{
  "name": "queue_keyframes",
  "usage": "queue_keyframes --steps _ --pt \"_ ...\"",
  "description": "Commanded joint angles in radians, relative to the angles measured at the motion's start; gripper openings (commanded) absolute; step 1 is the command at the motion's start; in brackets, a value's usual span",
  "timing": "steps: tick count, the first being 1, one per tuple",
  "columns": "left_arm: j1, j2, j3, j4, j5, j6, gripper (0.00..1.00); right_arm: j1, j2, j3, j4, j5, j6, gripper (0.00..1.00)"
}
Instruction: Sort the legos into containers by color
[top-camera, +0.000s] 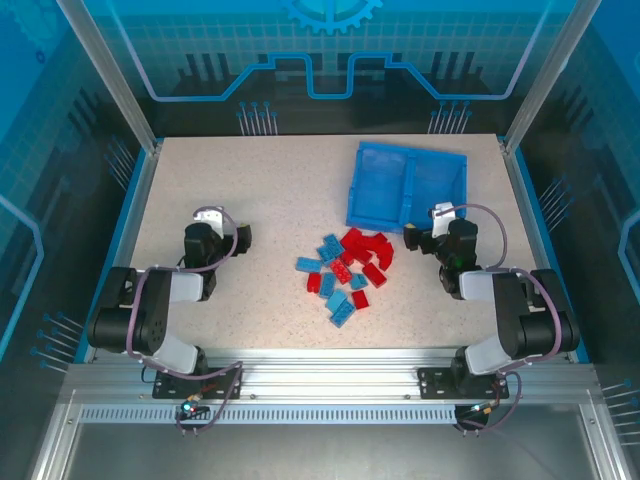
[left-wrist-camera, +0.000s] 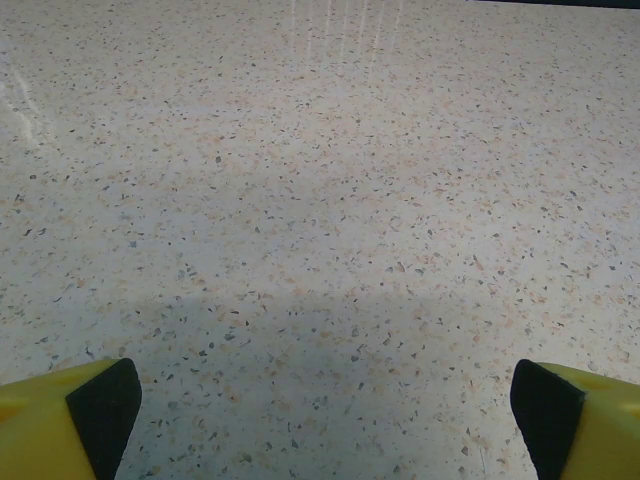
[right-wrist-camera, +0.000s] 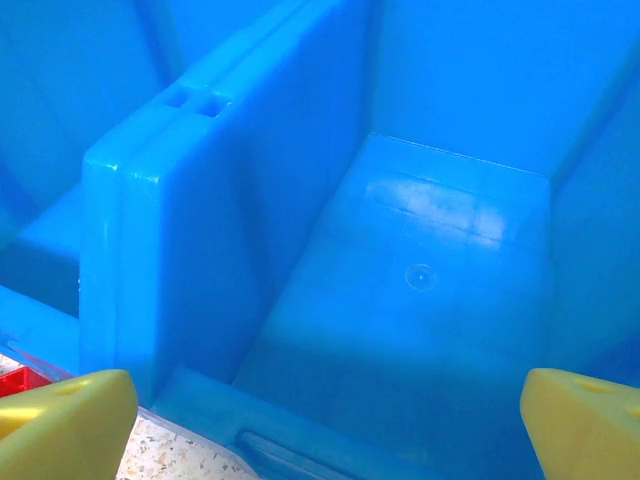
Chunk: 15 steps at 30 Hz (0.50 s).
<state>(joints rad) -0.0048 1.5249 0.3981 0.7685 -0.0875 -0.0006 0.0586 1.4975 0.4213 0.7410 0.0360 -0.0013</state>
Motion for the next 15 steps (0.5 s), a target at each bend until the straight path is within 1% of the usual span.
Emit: queue_keyframes --steps 1,15 --pt "0.002 -0.009 0.021 0.012 0.026 -0.004 0.99 -0.006 0.007 0.018 0.001 -0.010 -0.011 1.00" --pt "0.002 -0.009 0.021 0.011 0.028 -0.006 0.99 -0.008 0.006 0.017 0.000 -0.015 -0.011 1.00"
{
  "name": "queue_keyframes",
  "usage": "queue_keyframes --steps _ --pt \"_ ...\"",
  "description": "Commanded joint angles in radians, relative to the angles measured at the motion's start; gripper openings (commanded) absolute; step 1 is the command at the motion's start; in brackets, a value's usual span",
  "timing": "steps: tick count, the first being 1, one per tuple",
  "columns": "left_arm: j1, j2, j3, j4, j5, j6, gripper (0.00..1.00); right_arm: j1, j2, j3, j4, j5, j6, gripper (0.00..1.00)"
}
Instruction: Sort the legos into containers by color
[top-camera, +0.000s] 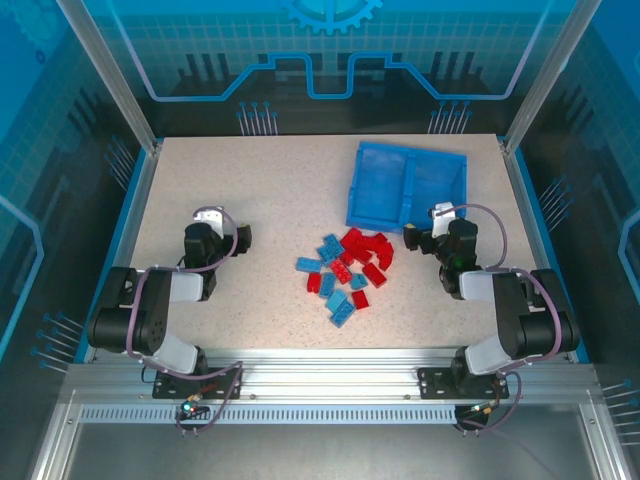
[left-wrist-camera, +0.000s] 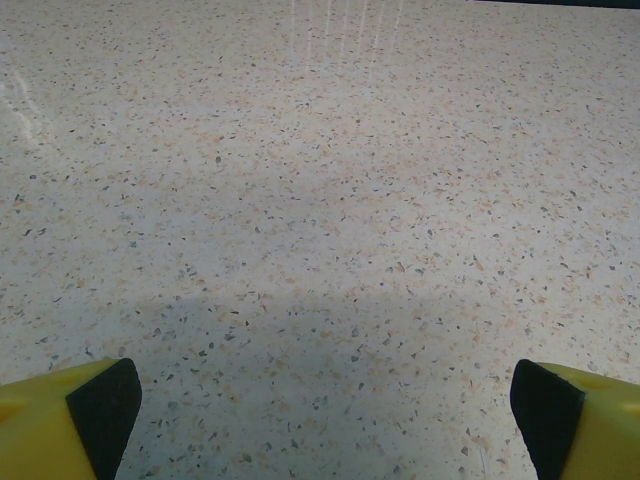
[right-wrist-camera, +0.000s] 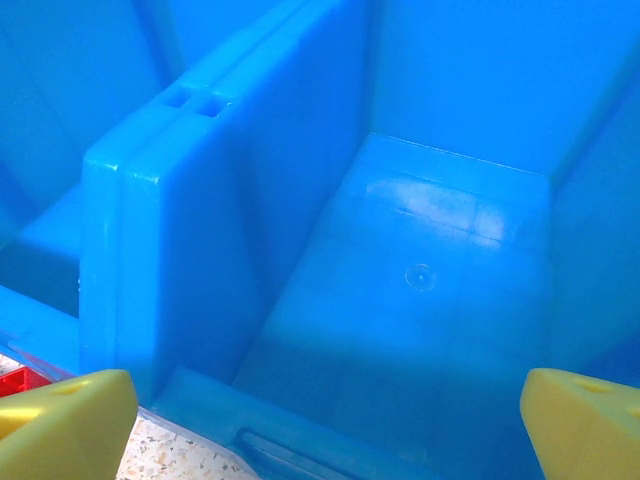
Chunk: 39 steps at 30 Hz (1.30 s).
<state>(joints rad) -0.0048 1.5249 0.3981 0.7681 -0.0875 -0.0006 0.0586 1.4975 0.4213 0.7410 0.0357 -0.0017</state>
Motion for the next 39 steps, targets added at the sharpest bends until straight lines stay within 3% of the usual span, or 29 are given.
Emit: queue_keyframes --steps 1,4,6,9,11,15,18,21,25,30,34,39 --pt "0.002 -0.009 0.021 0.013 0.028 -0.006 0.99 -0.008 0.006 0.017 0.000 -0.014 -0.012 1.00" --pt "0.002 -0.008 0.021 0.012 0.027 -0.006 0.99 -0.008 0.006 0.017 0.004 -0.017 -0.010 1.00" --pt "0.003 -0.009 0.022 0.011 0.027 -0.006 0.99 -0.005 -0.045 0.058 -0.109 -0.022 -0.014 1.00" --pt "0.003 -0.009 0.021 0.011 0.029 -0.006 0.99 -0.008 -0.178 0.212 -0.515 -0.006 0.090 1.00" --pt "0.003 -0.009 0.021 0.012 0.028 -0.005 0.99 -0.002 -0.250 0.285 -0.709 -0.064 0.164 1.00" --pt "-0.001 -0.019 0.025 -0.005 -0.012 -0.016 0.99 0.041 -0.304 0.493 -1.168 -0.111 0.341 0.98" --pt "-0.001 -0.104 0.071 -0.169 -0.083 -0.052 0.99 0.144 -0.260 0.647 -1.447 -0.140 0.434 0.96" --pt "-0.003 -0.237 0.124 -0.365 0.002 -0.062 0.99 0.285 -0.215 0.722 -1.585 -0.099 0.474 0.96" --pt "-0.046 -0.427 0.273 -0.752 0.138 -0.137 0.99 0.429 -0.154 0.736 -1.656 -0.071 0.536 0.96" --pt "-0.267 -0.555 0.422 -1.131 0.228 -0.041 0.99 0.537 -0.102 0.673 -1.661 0.063 0.505 0.95" --pt "-0.418 -0.629 0.435 -1.275 0.298 0.016 0.99 0.561 -0.034 0.640 -1.611 0.106 0.431 0.89" --pt "-0.447 -0.750 0.365 -1.327 0.440 0.156 0.99 0.596 0.072 0.622 -1.536 0.151 0.373 0.76"
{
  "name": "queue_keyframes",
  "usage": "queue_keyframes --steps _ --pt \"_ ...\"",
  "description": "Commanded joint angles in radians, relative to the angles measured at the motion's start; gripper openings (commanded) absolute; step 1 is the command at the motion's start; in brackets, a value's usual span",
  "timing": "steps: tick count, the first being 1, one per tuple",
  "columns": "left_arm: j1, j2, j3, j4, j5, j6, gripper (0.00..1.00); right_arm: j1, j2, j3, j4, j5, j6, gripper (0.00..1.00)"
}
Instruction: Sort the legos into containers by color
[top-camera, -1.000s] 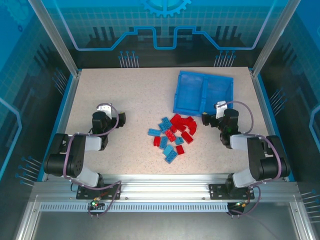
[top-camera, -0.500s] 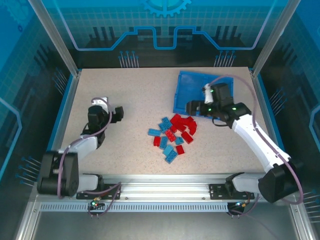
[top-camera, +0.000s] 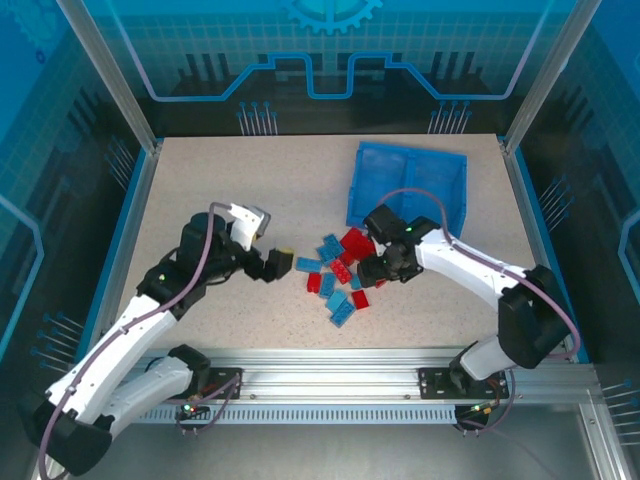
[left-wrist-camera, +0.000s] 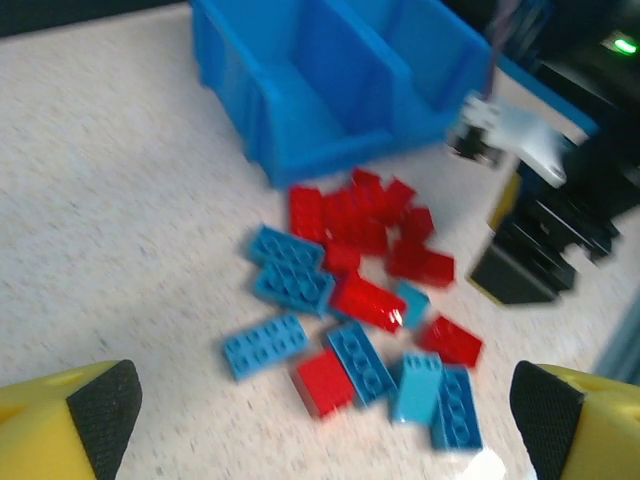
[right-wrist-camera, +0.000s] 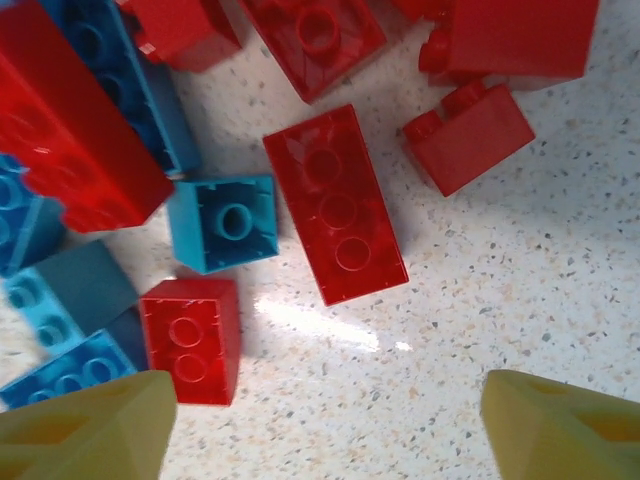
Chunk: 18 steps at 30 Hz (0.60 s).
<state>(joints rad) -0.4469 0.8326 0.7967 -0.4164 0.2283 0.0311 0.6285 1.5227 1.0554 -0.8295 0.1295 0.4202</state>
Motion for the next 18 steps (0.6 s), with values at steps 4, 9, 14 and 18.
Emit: queue_keyframes --steps 4,9,14,18 --pt "-0.006 -0.114 -0.046 -0.239 0.186 0.286 0.99 0.028 0.137 -0.009 0.066 0.086 -0.074 0.73" --pt "-0.005 -0.140 -0.039 -0.312 0.214 0.373 0.99 0.026 0.189 -0.012 0.114 0.068 -0.109 0.68" --pt "-0.005 -0.139 -0.074 -0.267 0.281 0.369 0.99 0.018 0.245 0.020 0.132 0.047 -0.132 0.58" --pt "-0.005 -0.123 -0.101 -0.176 0.276 0.329 0.99 0.014 0.286 0.026 0.145 0.037 -0.125 0.54"
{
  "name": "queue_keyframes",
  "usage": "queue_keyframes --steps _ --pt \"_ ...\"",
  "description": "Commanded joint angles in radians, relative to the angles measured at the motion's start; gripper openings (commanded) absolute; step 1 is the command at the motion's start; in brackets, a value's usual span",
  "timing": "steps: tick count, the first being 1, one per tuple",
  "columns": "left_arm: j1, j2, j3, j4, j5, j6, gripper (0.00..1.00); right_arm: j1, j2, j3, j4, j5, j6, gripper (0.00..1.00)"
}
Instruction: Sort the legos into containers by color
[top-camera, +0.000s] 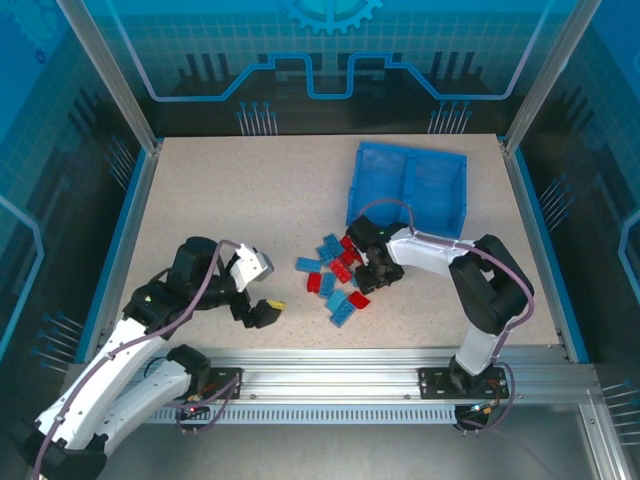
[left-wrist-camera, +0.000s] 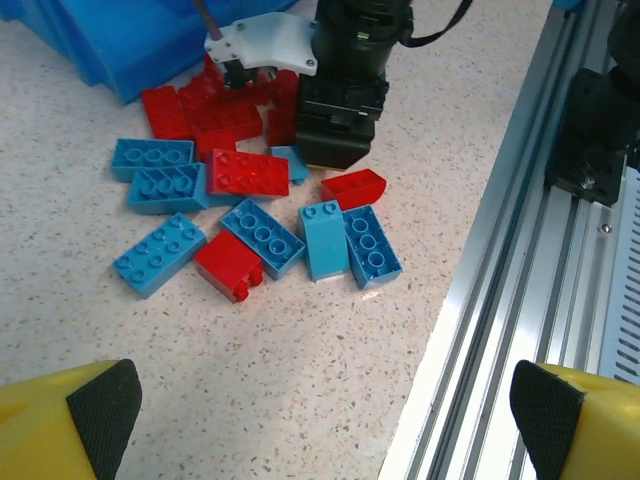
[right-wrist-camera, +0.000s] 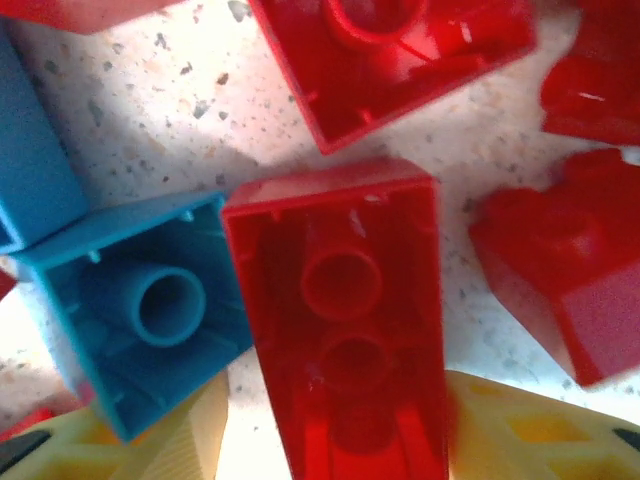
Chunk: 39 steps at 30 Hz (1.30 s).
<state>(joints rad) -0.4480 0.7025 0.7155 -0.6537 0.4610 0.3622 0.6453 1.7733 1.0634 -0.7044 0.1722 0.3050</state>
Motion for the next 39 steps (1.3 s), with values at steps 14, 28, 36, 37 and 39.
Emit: queue_keyframes --steps 14,28,36,37,39 --pt "-0.004 0.101 -0.006 0.228 0.081 -0.060 0.99 0.017 -0.265 -0.002 -0.025 0.078 0.101 0.29" --pt "-0.004 0.242 0.080 0.346 0.012 -0.114 0.99 -0.495 -0.231 0.296 -0.002 0.040 0.205 0.31" --pt "-0.003 0.308 0.145 0.285 -0.058 -0.286 0.99 -0.591 0.230 0.667 -0.168 -0.054 0.224 0.31" --pt "-0.003 0.321 0.150 0.289 -0.058 -0.321 0.99 -0.600 0.267 0.686 -0.179 -0.056 0.237 0.31" --pt "-0.002 0.341 0.156 0.303 -0.068 -0.384 0.99 -0.611 0.315 0.707 -0.191 -0.060 0.250 0.31"
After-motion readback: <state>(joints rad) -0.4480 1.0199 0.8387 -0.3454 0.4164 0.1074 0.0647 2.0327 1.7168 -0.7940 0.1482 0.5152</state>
